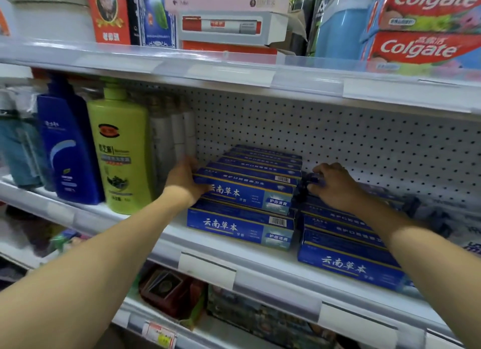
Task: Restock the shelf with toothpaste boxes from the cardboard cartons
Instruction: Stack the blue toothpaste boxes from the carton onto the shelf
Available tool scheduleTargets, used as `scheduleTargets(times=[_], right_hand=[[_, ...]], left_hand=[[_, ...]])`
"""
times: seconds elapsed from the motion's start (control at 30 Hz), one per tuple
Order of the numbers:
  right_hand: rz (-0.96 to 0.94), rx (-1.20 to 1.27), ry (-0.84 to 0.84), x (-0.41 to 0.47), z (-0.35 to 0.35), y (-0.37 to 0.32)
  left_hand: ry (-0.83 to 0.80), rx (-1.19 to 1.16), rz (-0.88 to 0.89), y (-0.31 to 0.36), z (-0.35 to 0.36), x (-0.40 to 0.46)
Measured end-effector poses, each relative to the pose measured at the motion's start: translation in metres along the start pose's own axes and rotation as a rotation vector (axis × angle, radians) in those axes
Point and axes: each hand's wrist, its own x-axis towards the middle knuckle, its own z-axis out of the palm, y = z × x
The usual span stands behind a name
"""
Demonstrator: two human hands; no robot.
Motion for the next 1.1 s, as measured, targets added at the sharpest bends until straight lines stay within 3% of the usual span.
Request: scheduleTargets(times=[0.17, 0.5, 0.8, 1.1], right_hand=[[-0.015, -0.024, -0.031, -0.024, -0.005, -0.013], [-0.143, -0.019, -0.048, -0.104, 0.002, -0.106], [-0.359, -0.004, -0.165, -0.175, 0.069, -0.207], [-0.551, 0.015, -0.365, -0.227, 0.168, -0.279]], left_hand=[[0.005, 0.313, 0.118, 0.005, -0.024, -0.014], [-0.028, 0.368, 0.1, -0.025, -0.13, -0.084], [-0.102, 0.491, -0.054, -0.112, -0.199, -0.174], [-0.261, 0.582, -0.299, -0.217, -0.215, -0.272]])
